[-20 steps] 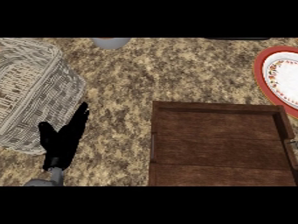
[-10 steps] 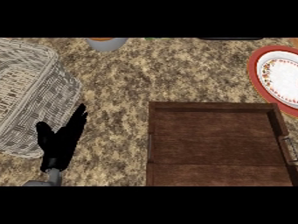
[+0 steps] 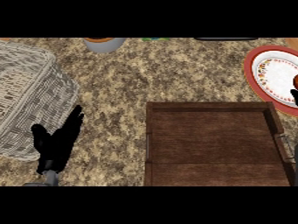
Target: Pick the tomato from the tray and place it in the plate
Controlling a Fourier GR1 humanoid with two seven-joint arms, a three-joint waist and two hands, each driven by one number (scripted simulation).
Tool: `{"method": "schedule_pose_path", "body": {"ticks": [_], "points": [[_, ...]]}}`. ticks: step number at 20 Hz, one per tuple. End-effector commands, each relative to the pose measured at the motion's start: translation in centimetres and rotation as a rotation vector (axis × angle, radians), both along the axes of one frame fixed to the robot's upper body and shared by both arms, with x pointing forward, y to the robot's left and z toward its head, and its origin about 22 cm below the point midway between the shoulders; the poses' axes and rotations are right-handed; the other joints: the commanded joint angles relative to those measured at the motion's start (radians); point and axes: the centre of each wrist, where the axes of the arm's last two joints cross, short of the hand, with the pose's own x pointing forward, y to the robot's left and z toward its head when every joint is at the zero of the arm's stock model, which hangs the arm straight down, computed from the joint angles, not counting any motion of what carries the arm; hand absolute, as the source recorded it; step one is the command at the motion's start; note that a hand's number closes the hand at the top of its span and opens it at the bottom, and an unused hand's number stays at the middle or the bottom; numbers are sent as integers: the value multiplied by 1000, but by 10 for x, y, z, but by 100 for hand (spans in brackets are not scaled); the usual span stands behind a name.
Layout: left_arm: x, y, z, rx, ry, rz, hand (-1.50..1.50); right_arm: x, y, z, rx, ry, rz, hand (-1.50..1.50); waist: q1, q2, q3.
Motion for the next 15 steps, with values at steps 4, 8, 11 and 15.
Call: {"method": "schedule_pose_path", "body": {"ticks": [4, 8, 11, 15], "points": [[-11, 3, -15, 0, 56, 3, 0, -37, 50, -13, 16, 92, 56, -150, -4, 5, -8], [-4, 0, -13, -8, 52, -10, 0, -56, 60, -23, 16, 116, 71, -150, 4, 8, -7], [21, 4, 0, -5, 41, 15, 0, -55, 70, -11, 20, 136, 73, -150, 2, 9, -7], [4, -2, -9, -9, 56, 11, 0, -84, 97, -28, 49, 134, 49, -150, 3, 7, -7]]}}
